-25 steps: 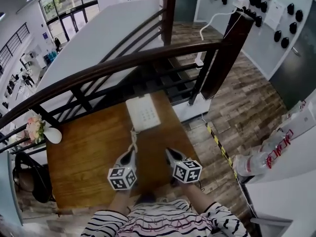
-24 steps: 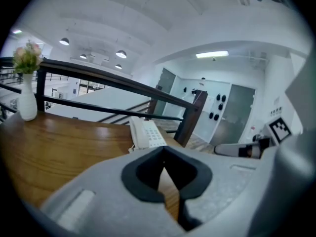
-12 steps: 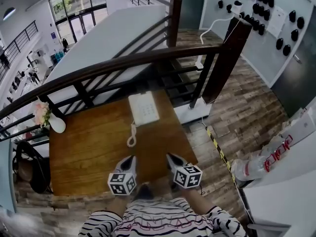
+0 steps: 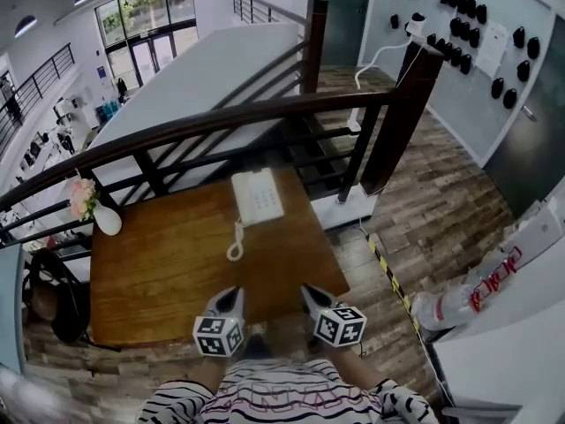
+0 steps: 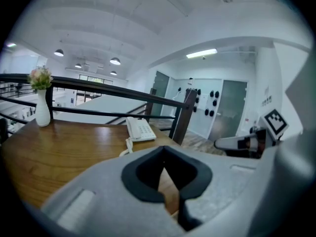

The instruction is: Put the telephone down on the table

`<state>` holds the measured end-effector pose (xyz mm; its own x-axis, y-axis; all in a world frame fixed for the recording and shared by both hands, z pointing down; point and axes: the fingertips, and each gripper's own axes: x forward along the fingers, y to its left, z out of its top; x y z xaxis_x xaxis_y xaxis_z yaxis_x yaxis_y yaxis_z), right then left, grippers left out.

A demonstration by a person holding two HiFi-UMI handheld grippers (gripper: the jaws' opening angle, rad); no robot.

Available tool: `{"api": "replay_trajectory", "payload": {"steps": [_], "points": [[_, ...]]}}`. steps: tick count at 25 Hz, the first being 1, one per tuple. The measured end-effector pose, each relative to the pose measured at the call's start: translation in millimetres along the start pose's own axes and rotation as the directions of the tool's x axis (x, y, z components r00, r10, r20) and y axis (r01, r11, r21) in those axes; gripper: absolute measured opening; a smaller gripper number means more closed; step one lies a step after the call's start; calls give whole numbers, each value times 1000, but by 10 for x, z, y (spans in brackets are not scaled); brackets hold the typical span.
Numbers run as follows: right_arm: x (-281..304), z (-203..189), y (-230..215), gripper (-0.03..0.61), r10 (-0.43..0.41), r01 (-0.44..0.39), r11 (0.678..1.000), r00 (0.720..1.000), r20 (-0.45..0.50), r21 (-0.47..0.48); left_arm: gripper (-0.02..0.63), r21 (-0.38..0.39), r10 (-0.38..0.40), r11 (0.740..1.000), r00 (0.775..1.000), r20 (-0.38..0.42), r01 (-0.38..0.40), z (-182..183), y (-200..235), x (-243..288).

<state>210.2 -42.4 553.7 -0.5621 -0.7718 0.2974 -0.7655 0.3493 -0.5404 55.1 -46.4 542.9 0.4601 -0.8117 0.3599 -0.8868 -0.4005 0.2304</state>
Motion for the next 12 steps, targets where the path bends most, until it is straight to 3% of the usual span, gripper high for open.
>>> {"api": "replay_trajectory", "payload": {"steps": [12], "points": [[-191,37,18,0,-32,33,999,999,36,-30,2,25,-25,999,1000,12,24,-30,-255,-112]]}}
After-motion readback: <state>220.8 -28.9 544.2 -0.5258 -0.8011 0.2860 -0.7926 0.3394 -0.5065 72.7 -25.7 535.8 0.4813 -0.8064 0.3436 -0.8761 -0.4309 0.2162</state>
